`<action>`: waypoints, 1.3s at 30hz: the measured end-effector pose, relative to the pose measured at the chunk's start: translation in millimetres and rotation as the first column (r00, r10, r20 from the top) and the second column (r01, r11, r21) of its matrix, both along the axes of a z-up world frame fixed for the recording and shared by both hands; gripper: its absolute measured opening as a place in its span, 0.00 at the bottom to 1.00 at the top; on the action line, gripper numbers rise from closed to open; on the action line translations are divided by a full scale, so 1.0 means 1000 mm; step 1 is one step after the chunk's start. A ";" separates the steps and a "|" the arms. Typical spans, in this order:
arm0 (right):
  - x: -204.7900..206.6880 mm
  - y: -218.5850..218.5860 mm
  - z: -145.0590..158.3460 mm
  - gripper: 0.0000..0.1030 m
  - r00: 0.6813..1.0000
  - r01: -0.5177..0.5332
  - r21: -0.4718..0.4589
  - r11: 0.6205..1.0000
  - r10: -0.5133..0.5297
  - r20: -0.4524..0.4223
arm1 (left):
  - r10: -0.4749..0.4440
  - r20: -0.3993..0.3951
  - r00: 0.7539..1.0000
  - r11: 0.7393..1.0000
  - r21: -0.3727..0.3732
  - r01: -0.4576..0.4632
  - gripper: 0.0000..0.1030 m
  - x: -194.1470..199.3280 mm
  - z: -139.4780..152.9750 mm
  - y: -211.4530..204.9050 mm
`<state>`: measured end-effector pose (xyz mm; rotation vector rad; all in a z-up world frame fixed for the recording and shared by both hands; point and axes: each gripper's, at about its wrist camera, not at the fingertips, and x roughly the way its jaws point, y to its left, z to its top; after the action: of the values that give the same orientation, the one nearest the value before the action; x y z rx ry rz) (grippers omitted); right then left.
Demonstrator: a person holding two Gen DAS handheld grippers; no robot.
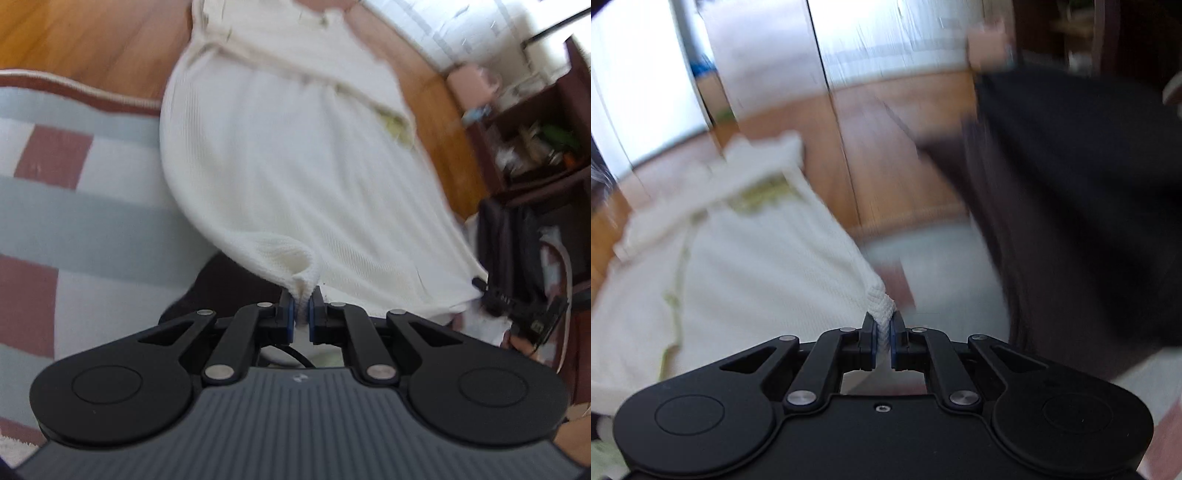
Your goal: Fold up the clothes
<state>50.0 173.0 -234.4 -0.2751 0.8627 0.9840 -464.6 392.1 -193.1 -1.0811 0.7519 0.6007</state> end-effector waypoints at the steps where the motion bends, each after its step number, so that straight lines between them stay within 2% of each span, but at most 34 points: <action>1: -0.001 0.001 -0.006 0.08 1.000 0.005 -0.016 1.000 -0.005 -0.004 | -0.025 -0.026 0.999 1.000 -0.002 0.025 0.06 0.006 -0.002 0.000; 6: -0.001 0.006 -0.009 0.09 1.000 0.011 -0.027 1.000 -0.011 -0.014 | -0.077 -0.097 0.992 0.996 -0.041 0.073 0.07 0.029 -0.016 -0.002; 9: 0.001 0.004 -0.009 0.14 0.999 0.019 -0.032 0.999 -0.020 -0.028 | -0.073 -0.086 0.994 0.994 -0.083 0.066 0.07 0.027 -0.018 -0.001; 13: 0.000 -0.003 -0.013 0.16 0.999 0.023 -0.052 0.998 -0.024 -0.026 | -0.093 -0.092 0.991 0.995 -0.044 0.090 0.07 0.031 -0.016 -0.003; 19: -0.002 0.000 -0.017 0.18 0.998 0.041 -0.074 0.996 -0.043 -0.034 | -0.088 -0.100 0.991 0.994 -0.080 0.080 0.08 0.036 -0.026 0.004; 21: -0.003 0.002 -0.017 0.18 0.998 0.041 -0.080 0.996 -0.044 -0.038 | -0.084 -0.111 0.990 0.994 -0.080 0.076 0.14 0.036 -0.029 0.005; 22: -0.002 0.002 -0.018 0.23 0.998 0.043 -0.081 0.996 -0.047 -0.047 | -0.080 -0.118 0.990 0.994 -0.079 0.071 0.21 0.037 -0.030 0.006; 23: -0.001 0.002 -0.018 0.37 0.997 0.048 -0.081 0.996 -0.053 -0.061 | -0.072 -0.124 0.990 0.995 -0.074 0.063 0.28 0.037 -0.031 0.007; 26: 0.003 0.000 -0.020 0.55 0.991 0.082 -0.070 0.994 -0.089 -0.102 | -0.043 -0.132 0.990 0.997 -0.066 0.034 0.37 0.036 -0.033 0.012; 27: 0.004 0.000 -0.023 0.57 0.987 0.095 -0.073 0.993 -0.103 -0.121 | -0.028 -0.132 0.991 0.998 -0.067 0.020 0.39 0.035 -0.034 0.014; 31: 0.001 0.009 -0.026 0.61 0.986 0.092 -0.077 0.993 -0.102 -0.134 | 0.041 -0.157 0.987 0.996 -0.075 -0.053 0.60 0.032 -0.039 0.022; 32: -0.002 0.013 -0.026 0.60 0.988 0.075 -0.078 0.994 -0.084 -0.127 | 0.054 -0.168 0.984 0.994 -0.087 -0.069 0.67 0.033 -0.042 0.024; 33: -0.006 0.017 -0.026 0.58 0.992 0.045 -0.077 0.996 -0.054 -0.116 | 0.061 -0.173 0.983 0.991 -0.103 -0.079 0.71 0.034 -0.045 0.026; 34: -0.009 0.021 -0.026 0.41 0.994 0.015 -0.076 0.997 -0.023 -0.105 | 0.070 -0.164 0.984 0.989 -0.114 -0.089 0.77 0.034 -0.047 0.028; 35: -0.014 0.026 -0.026 0.02 0.996 -0.022 -0.078 0.997 0.015 -0.089 | 0.081 -0.160 0.984 0.988 -0.118 -0.100 0.74 0.034 -0.047 0.028; 36: -0.020 0.031 -0.025 0.04 0.997 -0.062 -0.090 0.994 0.058 -0.051 | 0.094 -0.166 0.982 0.987 -0.110 -0.113 0.69 0.034 -0.047 0.026; 37: -0.026 0.033 -0.022 0.04 0.997 -0.077 -0.102 0.992 0.078 0.002 | 0.099 -0.181 0.978 0.989 -0.093 -0.117 0.34 0.034 -0.046 0.023; 38: -0.031 0.032 -0.016 0.04 0.995 -0.088 -0.101 0.991 0.093 0.039 | 0.095 -0.198 0.976 0.991 -0.070 -0.111 0.06 0.035 -0.042 0.019; 39: -0.036 0.030 -0.010 0.04 0.991 -0.100 -0.100 0.990 0.107 0.075 | 0.106 -0.182 0.978 0.992 -0.052 -0.117 0.05 0.034 -0.037 0.015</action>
<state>13.6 203.3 -244.7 -0.4427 0.8299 1.0222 -430.6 407.2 -229.9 -1.1422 0.8745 0.7821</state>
